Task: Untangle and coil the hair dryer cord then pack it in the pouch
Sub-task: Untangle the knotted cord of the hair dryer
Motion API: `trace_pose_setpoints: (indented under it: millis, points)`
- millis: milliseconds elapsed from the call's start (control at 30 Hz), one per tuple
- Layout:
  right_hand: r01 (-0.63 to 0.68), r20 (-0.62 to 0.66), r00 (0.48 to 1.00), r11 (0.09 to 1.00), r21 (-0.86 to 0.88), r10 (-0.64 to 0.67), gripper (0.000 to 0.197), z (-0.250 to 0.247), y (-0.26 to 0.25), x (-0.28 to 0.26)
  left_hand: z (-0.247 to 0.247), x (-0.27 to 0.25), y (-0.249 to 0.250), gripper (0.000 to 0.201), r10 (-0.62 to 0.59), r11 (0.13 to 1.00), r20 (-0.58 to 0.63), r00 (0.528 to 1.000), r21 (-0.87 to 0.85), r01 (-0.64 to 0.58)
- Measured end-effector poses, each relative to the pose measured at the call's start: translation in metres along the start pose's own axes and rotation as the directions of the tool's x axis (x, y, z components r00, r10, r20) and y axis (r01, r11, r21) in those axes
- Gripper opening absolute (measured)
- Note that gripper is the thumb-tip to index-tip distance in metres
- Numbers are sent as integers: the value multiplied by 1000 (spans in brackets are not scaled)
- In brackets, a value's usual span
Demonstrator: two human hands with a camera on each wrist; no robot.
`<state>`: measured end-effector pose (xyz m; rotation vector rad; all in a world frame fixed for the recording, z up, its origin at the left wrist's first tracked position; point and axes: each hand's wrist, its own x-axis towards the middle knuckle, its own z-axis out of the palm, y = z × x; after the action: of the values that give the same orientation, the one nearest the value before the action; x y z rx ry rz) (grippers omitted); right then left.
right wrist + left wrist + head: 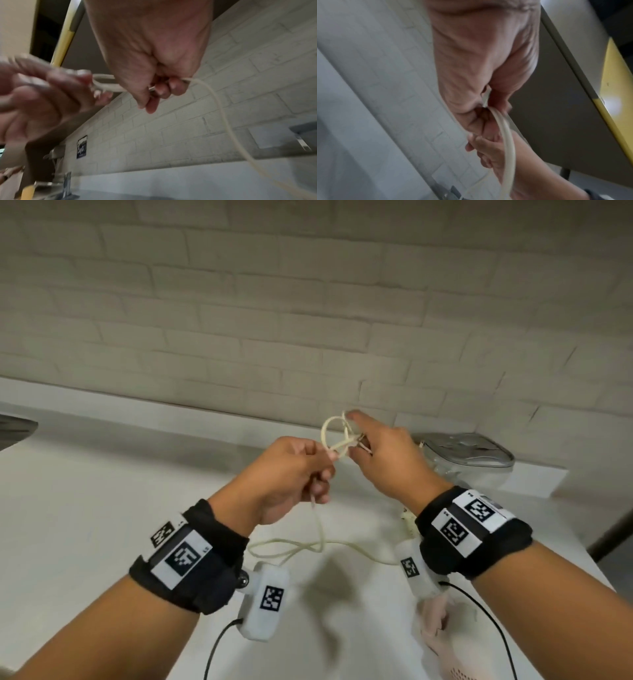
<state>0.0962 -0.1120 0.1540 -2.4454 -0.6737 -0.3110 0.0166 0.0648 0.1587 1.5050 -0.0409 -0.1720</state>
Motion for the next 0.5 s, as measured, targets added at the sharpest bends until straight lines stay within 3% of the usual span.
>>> trace_pose_setpoints:
  millis: [33, 100, 200, 300, 500]
  points:
    - [-10, 13, 1000, 999, 54, 9, 47, -3, 2, -1, -5, 1, 0, 13, 6, 1000, -35, 999, -21, -6]
    - [-31, 31, 999, 997, 70, 29, 28, -12, 13, -5, -23, 2, 2, 9, 0, 999, -120, 993, -33, -4]
    - [-109, -54, 992, 983, 144, 118, 15, -21, 35, -13, -55, 2, 7, 17, -18, 989, -233, 972, -148, -17]
    - [-184, -83, 973, 943, 279, 214, 3, -22, 43, -19, -73, 2, 5, 17, 15, 991, -329, 944, -122, -58]
    - [-231, -70, 959, 901, 367, 274, 13, -21, 46, -19, -86, 2, 5, 19, 116, 989, -417, 902, -32, -142]
